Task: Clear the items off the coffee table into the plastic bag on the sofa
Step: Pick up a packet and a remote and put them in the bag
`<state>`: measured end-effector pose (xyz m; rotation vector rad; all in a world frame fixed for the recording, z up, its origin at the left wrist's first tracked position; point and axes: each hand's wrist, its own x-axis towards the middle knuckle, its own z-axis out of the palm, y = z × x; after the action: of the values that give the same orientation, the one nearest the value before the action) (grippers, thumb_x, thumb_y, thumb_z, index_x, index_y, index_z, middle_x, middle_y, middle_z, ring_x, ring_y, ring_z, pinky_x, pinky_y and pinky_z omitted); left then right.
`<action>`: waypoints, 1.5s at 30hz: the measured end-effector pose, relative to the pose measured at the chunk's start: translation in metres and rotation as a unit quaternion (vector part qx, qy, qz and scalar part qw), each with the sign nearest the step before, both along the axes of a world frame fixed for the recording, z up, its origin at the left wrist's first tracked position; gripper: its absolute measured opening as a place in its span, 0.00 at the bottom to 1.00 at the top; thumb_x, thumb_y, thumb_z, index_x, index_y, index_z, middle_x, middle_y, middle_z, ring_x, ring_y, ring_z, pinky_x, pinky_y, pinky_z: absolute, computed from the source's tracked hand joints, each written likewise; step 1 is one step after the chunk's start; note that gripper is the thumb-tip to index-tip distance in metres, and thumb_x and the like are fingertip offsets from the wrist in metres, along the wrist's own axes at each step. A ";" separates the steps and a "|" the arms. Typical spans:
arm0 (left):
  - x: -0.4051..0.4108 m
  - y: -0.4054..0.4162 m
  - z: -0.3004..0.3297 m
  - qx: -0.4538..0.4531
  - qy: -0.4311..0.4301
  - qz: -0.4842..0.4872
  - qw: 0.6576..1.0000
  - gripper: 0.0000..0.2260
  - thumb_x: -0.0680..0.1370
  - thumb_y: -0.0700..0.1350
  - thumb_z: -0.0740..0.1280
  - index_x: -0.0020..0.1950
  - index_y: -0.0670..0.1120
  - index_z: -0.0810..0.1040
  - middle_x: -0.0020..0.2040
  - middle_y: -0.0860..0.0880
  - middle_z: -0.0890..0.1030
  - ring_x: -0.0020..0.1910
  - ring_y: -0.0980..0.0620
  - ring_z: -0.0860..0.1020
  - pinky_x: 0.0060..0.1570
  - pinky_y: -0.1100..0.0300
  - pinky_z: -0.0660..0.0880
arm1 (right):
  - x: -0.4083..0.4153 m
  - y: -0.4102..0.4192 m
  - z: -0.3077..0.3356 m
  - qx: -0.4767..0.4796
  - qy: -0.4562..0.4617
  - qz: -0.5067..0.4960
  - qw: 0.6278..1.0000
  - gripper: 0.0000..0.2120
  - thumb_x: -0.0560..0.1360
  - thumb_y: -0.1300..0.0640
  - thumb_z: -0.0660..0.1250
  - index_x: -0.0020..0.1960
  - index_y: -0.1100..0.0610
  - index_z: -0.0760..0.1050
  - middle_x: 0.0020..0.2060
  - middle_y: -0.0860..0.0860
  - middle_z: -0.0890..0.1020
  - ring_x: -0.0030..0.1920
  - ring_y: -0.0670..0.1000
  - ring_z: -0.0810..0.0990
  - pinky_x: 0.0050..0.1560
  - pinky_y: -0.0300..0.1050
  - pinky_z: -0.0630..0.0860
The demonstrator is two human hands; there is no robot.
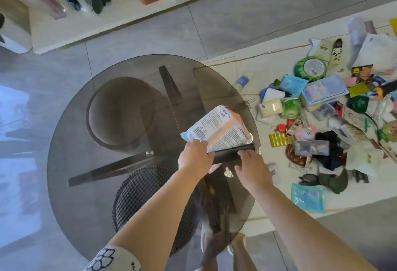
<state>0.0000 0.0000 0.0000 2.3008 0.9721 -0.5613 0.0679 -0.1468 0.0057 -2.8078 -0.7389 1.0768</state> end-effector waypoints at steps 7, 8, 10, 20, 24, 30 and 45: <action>0.026 0.019 -0.048 0.066 0.024 -0.073 0.995 0.25 0.79 0.50 0.62 0.74 0.50 0.60 0.72 0.49 0.64 0.70 0.47 0.63 0.63 0.51 0.72 | 0.010 -0.003 -0.062 0.012 -0.066 0.061 0.996 0.28 0.77 0.49 0.64 0.73 0.50 0.58 0.71 0.52 0.64 0.70 0.53 0.64 0.68 0.48 0.67; 0.029 0.021 -0.056 0.074 0.024 -0.072 0.994 0.26 0.78 0.50 0.63 0.74 0.50 0.58 0.72 0.48 0.63 0.71 0.46 0.62 0.65 0.50 0.71 | 0.012 -0.002 -0.069 0.008 -0.075 0.062 0.995 0.28 0.76 0.49 0.65 0.73 0.50 0.59 0.71 0.52 0.65 0.70 0.54 0.64 0.68 0.49 0.67; 0.034 0.024 -0.069 0.085 0.036 -0.083 0.992 0.29 0.78 0.50 0.64 0.75 0.51 0.55 0.75 0.48 0.59 0.73 0.45 0.59 0.69 0.47 0.66 | 0.012 -0.002 -0.083 0.001 -0.086 0.069 0.994 0.29 0.73 0.50 0.69 0.71 0.51 0.63 0.69 0.54 0.68 0.69 0.55 0.67 0.67 0.52 0.69; 0.039 0.042 -0.089 0.142 0.086 -0.074 0.983 0.47 0.69 0.61 0.72 0.77 0.47 0.48 0.67 0.45 0.69 0.65 0.46 0.70 0.69 0.50 0.64 | 0.022 -0.010 -0.098 0.030 -0.119 0.147 0.981 0.27 0.69 0.49 0.73 0.65 0.52 0.70 0.61 0.54 0.75 0.58 0.57 0.76 0.52 0.52 0.77; 0.042 0.048 -0.066 0.095 0.085 -0.057 0.990 0.29 0.71 0.57 0.72 0.66 0.46 0.66 0.56 0.47 0.71 0.50 0.50 0.75 0.49 0.57 0.76 | 0.030 -0.020 -0.080 0.017 -0.087 0.167 0.982 0.25 0.78 0.46 0.59 0.72 0.50 0.58 0.70 0.50 0.66 0.67 0.55 0.67 0.62 0.49 0.68; 0.043 0.051 -0.031 0.030 0.054 0.018 0.998 0.20 0.73 0.51 0.72 0.60 0.50 0.68 0.46 0.50 0.76 0.40 0.53 0.77 0.40 0.58 0.80 | 0.036 -0.036 -0.049 0.011 -0.062 0.157 0.986 0.25 0.79 0.40 0.53 0.73 0.45 0.58 0.66 0.45 0.72 0.66 0.52 0.69 0.63 0.46 0.65; 0.046 0.005 0.092 -0.170 -0.018 0.172 0.970 0.13 0.78 0.43 0.65 0.61 0.44 0.71 0.52 0.48 0.76 0.49 0.49 0.74 0.48 0.55 0.73 | 0.020 -0.070 0.091 0.318 0.220 -0.511 0.768 0.11 0.81 0.49 0.57 0.50 0.54 0.73 0.38 0.56 0.79 0.31 0.49 0.78 0.26 0.40 0.74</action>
<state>0.0458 0.0047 0.0918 1.7845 1.1294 -0.4928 0.0876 -0.2168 0.0966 -1.7481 0.4154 0.9035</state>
